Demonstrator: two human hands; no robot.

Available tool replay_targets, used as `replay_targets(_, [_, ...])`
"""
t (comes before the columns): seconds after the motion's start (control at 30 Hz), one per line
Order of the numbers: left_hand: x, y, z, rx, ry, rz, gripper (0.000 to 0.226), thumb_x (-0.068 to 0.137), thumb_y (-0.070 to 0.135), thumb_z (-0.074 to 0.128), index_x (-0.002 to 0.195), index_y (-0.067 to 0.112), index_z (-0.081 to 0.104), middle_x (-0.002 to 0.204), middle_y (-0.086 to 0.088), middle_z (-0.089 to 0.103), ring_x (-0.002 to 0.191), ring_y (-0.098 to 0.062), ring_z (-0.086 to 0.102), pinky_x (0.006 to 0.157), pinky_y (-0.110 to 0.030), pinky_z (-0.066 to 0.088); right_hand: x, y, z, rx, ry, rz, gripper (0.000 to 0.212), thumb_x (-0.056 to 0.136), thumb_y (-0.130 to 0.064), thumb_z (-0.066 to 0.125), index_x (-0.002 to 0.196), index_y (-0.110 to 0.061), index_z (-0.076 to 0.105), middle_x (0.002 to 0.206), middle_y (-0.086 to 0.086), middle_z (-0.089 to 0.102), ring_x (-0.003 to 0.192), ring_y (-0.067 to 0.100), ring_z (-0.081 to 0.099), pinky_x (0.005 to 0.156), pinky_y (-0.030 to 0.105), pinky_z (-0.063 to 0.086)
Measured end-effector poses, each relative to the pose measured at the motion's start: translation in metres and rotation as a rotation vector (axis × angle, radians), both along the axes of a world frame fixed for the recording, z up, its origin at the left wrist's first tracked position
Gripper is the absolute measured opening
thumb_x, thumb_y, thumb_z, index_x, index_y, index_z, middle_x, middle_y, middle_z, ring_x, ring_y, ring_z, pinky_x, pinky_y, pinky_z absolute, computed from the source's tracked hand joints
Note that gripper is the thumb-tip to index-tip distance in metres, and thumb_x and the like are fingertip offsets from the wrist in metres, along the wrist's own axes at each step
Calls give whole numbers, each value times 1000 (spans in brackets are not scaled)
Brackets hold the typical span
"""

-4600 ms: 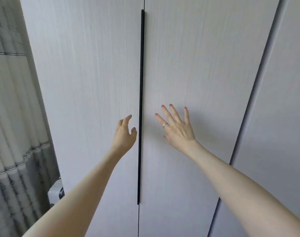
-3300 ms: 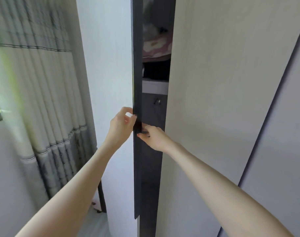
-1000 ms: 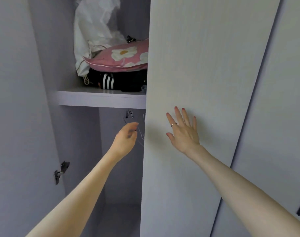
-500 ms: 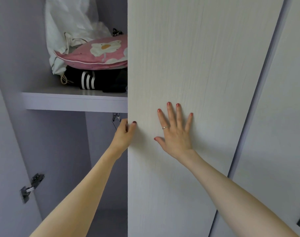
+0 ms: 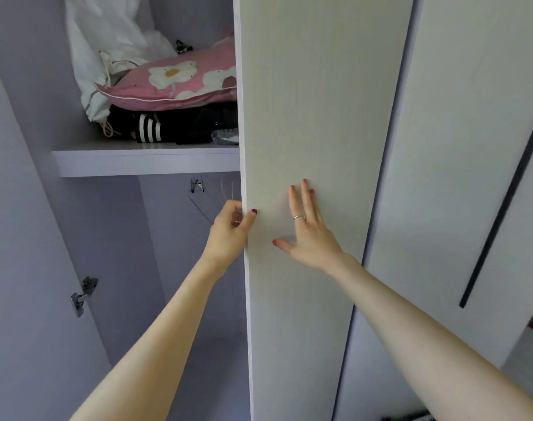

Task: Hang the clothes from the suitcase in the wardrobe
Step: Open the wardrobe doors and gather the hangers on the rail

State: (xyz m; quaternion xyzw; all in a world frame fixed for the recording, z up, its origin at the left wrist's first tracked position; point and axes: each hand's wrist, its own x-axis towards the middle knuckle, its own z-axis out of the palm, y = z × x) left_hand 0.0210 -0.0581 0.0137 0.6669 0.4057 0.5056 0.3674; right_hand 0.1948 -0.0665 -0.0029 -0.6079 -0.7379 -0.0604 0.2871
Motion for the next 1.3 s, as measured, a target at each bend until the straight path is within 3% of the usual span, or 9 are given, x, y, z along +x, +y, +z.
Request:
replay_targets(0.23, [18,-65,3,-85,4,-165,13,96,20,44,104,17,54,110,-12,64,104,-33,60,97,-49,47,15,-75,-10,-283,200,87,109,83,-42,66,147,-26,-21,149,-15,-36,145,5,4,113,23,19])
replay_targets(0.47, [49,-117,5,-120,-25,-289,51,90,-7,23,116,15,60,113,-5,66,104,-16,63,94,-29,51,49,-119,-17,-337,347,96,125,72,-45,76,145,-28,-24,150,-19,-32,139,-7,-2,107,14,11])
replay_targets(0.6, [78,-144,4,-98,-21,-316,62,85,-13,22,110,26,63,107,5,67,102,-10,64,90,-21,52,75,-142,-23,-363,452,103,124,71,-47,75,144,-35,-24,152,-24,-22,139,-9,-1,115,23,15])
replay_targets(0.73, [120,-168,3,-73,0,-326,62,86,-13,23,115,30,58,110,4,65,103,-7,62,92,-22,50,112,-167,-20,-406,538,116,119,63,-46,71,147,-40,-13,155,-19,16,142,3,21,116,35,27])
replay_targets(0.83, [152,-184,4,-38,33,-334,62,86,-14,22,125,22,55,114,0,63,100,-8,61,89,-19,49,141,-184,-19,-426,545,99,107,63,-37,69,147,-41,4,141,-12,44,131,8,42,109,38,38])
replay_targets(0.97, [190,-193,2,9,75,-313,58,88,-13,22,130,13,53,125,-4,56,108,-13,57,89,-18,47,169,-208,-13,-420,609,92,74,82,-6,58,142,-36,27,131,-13,50,116,11,53,102,34,45])
replay_targets(1.1, [224,-199,-3,39,101,-327,60,86,-17,22,131,10,51,135,5,47,127,-16,46,108,-32,37,196,-220,-16,-399,654,39,73,82,-14,58,146,-29,26,135,-9,49,123,15,50,103,35,43])
replay_targets(1.2, [242,-200,-6,16,115,-400,64,87,-16,19,136,14,45,141,10,41,130,-13,43,112,-37,32,213,-226,-14,-378,682,19,59,86,-7,54,139,-26,38,112,-12,58,100,8,57,86,24,46])
replay_targets(1.3, [256,-199,-7,0,152,-437,66,88,-14,18,140,20,40,148,11,33,132,-11,40,114,-36,29,226,-232,-14,-335,673,-36,33,86,-7,50,112,-27,53,78,-9,54,71,8,51,65,20,39])
